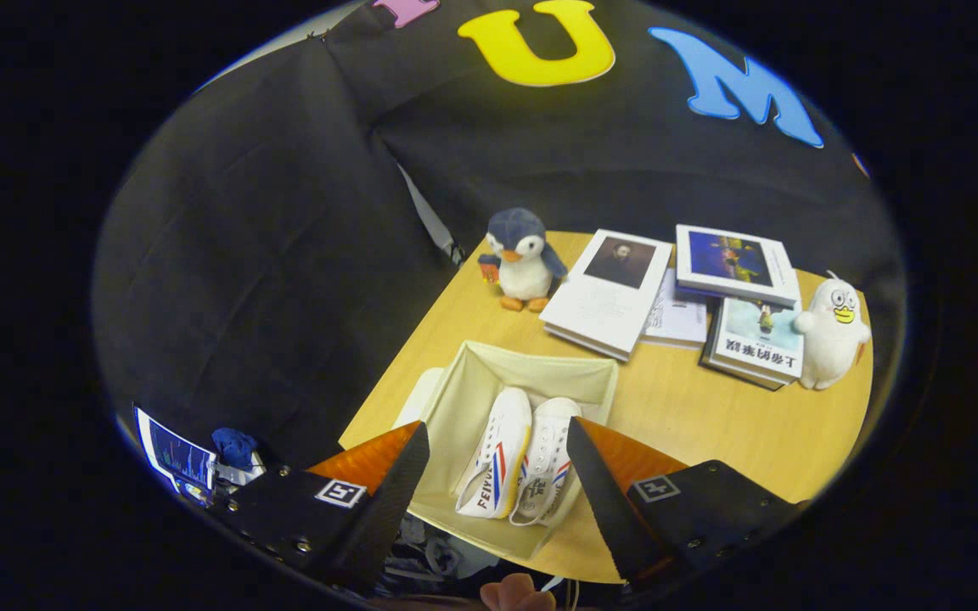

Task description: Open the storage box then place both shoes into the box .Put the left shoe in first, then the right shoe, with the right side of both shoes facing outward in a uniform manner.

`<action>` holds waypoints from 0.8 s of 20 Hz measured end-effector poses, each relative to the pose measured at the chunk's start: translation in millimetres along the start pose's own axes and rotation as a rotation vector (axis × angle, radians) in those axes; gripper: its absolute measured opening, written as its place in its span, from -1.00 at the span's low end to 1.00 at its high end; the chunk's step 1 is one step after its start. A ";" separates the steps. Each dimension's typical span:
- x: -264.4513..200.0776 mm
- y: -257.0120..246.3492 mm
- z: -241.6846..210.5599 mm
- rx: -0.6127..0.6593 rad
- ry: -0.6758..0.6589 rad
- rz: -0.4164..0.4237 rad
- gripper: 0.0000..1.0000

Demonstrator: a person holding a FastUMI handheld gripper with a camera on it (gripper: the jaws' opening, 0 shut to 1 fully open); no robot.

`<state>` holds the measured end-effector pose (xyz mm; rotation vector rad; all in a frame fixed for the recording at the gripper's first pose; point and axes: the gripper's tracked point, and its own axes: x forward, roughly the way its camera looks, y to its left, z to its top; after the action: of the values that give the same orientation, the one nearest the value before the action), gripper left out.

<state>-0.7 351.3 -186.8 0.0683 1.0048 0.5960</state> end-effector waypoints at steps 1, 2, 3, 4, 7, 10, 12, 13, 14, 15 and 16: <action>-15.4 -11.6 13.3 -0.008 -0.072 -0.027 0.96; -28.9 -21.6 22.5 -0.020 -0.136 -0.050 0.96; -45.1 -33.9 34.8 -0.031 -0.221 -0.080 0.96; -64.1 -47.6 45.7 -0.045 -0.311 -0.120 0.96; -120.4 -78.8 63.0 -0.062 -0.503 -0.244 0.96; -171.7 -113.6 76.6 -0.047 -0.675 -0.366 0.96; -200.9 -131.8 80.1 -0.033 -0.764 -0.434 0.96; -210.0 -136.7 77.9 -0.023 -0.781 -0.445 0.96; -217.8 -140.1 75.1 -0.015 -0.792 -0.449 0.96; -224.9 -144.0 73.5 -0.009 -0.801 -0.458 0.96; -229.3 -151.9 73.1 -0.004 -0.807 -0.472 0.96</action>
<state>35.2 124.7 -18.3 0.0575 0.2123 0.1003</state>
